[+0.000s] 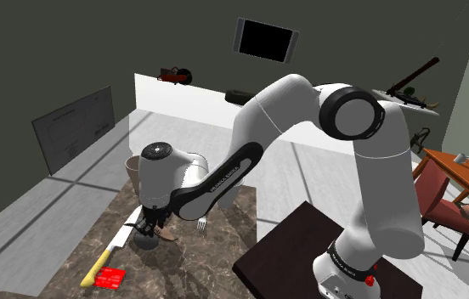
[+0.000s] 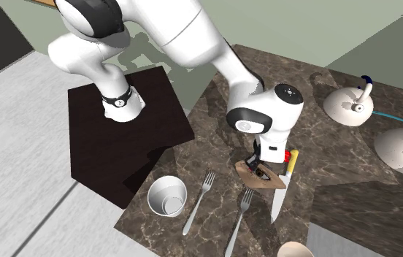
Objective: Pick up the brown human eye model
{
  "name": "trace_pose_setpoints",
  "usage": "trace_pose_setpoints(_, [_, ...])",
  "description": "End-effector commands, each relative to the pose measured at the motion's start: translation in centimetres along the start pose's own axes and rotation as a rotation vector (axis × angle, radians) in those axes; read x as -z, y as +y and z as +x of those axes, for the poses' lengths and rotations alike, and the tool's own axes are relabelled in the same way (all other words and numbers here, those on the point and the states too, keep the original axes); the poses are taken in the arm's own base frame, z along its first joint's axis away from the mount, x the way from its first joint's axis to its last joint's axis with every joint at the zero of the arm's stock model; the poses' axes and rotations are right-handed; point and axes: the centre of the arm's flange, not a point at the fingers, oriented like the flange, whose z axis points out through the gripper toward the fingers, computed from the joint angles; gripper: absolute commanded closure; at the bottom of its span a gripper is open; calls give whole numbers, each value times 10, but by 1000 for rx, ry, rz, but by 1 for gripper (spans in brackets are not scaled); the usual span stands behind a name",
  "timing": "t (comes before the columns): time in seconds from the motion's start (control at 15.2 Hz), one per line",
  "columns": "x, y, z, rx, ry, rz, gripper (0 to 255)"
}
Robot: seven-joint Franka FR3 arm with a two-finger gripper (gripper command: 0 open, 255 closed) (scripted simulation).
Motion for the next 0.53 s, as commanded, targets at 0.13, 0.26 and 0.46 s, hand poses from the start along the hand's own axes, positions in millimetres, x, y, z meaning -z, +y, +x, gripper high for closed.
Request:
trace_pose_setpoints(0.13, [-1,1,0,-1,-2,-1,255])
trace_pose_setpoints(0.26, [9,1,1,0,-2,-1,255])
trace_pose_setpoints(0.46, [25,2,2,-1,-2,-1,255])
